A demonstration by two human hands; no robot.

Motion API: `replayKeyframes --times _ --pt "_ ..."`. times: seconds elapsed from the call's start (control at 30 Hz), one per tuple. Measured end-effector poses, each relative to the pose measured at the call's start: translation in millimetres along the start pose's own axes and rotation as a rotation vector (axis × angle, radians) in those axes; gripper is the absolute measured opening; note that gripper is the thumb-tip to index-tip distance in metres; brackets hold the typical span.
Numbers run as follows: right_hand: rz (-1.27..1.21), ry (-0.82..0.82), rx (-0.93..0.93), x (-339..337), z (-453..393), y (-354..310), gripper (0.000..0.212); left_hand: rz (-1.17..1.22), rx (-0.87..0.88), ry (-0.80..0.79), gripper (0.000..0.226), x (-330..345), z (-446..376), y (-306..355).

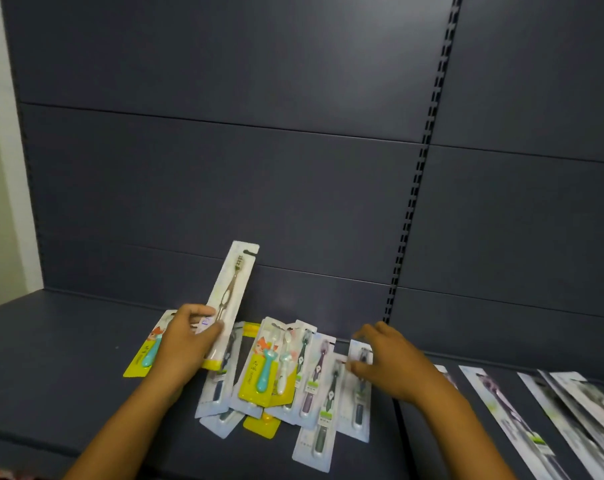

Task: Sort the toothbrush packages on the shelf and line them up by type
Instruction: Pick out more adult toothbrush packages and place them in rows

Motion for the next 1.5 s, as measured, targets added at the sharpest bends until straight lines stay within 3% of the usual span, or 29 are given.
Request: replayKeyframes --times 0.13,0.37,0.57,0.67,0.83,1.03,1.2,1.37,1.5 --pt "-0.005 -0.008 0.054 7 2 14 0.051 0.322 0.05 -0.133 0.036 29 25 31" --pt "0.038 -0.036 0.2 29 4 32 0.021 0.353 0.219 -0.206 0.046 50 56 55" --pt "0.002 -0.131 0.334 63 6 49 0.035 0.377 0.19 -0.238 0.05 60 69 47" --pt "-0.032 -0.163 0.365 76 9 48 0.052 0.381 0.17 -0.261 0.052 66 72 44" --pt "-0.04 -0.124 0.38 80 8 45 0.047 0.419 0.145 -0.285 0.052 72 77 38" --pt "-0.137 0.046 0.442 58 17 58 0.046 0.435 0.116 -0.333 0.052 80 81 36" --pt "-0.508 0.283 0.256 27 34 60 0.022 0.431 0.133 -0.362 0.049 101 93 41" --pt "-0.932 0.457 0.094 -1 67 65 0.031 0.457 0.114 -0.408 0.05 129 114 47" --pt "-1.119 0.563 0.005 -23 98 82 0.04 0.43 0.159 -0.391 0.051 146 131 62"
Point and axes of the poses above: each hand's wrist, its own z-axis away from the middle knuckle, its own x-axis out of the palm, y = z × x, the point moved 10 cm from there along -z, towards the middle knuckle, and after that the axes turned 3 degrees about -y, right-handed, at the moved point
